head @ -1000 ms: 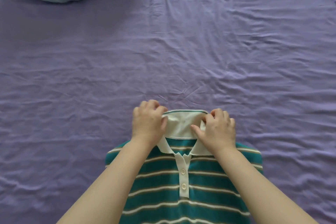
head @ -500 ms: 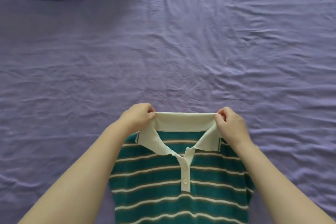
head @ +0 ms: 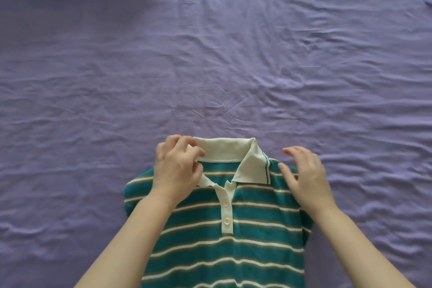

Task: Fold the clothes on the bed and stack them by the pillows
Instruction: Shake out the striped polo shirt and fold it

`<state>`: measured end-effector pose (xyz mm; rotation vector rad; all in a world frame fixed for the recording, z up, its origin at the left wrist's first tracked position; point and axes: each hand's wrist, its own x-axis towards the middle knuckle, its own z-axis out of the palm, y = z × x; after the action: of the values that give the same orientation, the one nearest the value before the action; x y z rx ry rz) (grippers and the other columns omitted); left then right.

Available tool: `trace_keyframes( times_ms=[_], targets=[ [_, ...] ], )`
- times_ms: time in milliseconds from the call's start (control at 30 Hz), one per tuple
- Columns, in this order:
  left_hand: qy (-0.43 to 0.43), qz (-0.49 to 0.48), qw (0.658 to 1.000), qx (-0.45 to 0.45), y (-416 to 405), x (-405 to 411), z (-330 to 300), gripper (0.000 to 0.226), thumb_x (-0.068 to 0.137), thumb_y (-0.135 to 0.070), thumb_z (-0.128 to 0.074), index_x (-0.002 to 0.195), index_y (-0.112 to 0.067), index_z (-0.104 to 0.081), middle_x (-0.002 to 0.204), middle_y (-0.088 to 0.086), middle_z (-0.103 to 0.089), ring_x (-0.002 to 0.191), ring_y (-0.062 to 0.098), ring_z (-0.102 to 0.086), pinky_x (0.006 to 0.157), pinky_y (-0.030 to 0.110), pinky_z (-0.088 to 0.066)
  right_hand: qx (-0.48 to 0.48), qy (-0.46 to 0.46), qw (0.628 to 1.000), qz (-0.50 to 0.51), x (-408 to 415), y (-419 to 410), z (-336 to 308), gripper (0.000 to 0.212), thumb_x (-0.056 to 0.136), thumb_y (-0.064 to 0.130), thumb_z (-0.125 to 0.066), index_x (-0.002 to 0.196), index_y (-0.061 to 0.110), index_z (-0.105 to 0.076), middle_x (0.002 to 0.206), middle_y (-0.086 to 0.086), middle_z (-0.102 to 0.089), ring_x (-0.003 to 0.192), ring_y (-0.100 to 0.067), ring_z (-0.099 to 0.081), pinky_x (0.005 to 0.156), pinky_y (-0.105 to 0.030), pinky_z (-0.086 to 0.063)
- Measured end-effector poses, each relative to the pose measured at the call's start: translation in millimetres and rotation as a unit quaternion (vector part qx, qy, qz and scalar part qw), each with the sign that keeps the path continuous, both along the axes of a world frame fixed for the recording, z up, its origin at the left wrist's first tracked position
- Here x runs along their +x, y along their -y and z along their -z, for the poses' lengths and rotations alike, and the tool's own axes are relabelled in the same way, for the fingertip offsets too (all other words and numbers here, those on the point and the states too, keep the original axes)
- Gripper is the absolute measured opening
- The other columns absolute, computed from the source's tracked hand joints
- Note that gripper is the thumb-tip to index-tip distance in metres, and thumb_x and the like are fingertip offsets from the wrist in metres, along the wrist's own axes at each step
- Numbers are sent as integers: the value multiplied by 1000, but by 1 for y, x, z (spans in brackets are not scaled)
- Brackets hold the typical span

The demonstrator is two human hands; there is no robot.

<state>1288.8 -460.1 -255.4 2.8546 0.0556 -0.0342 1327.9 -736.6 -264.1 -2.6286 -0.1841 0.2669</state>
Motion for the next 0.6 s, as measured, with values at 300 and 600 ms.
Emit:
trace_keyframes(
  times_ms=[300, 600],
  targets=[
    [-114, 46, 992, 32, 2, 11, 8, 28, 89, -43, -59, 114, -32, -62, 135, -3, -48, 130, 23, -30, 109, 39, -24, -31, -65, 996, -51, 13, -37, 12, 51, 93, 27, -54, 142, 32, -37, 151, -6, -30, 137, -22, -28, 109, -43, -27],
    [-168, 182, 969, 16, 114, -34, 19, 70, 95, -61, -15, 151, -23, 2, 158, 4, 17, 137, 21, 35, 111, 48, 23, -65, -38, 992, 103, -32, 18, 12, 42, 91, 18, -57, 132, 10, -51, 137, -13, -51, 129, -31, -41, 104, -47, -31]
  ],
)
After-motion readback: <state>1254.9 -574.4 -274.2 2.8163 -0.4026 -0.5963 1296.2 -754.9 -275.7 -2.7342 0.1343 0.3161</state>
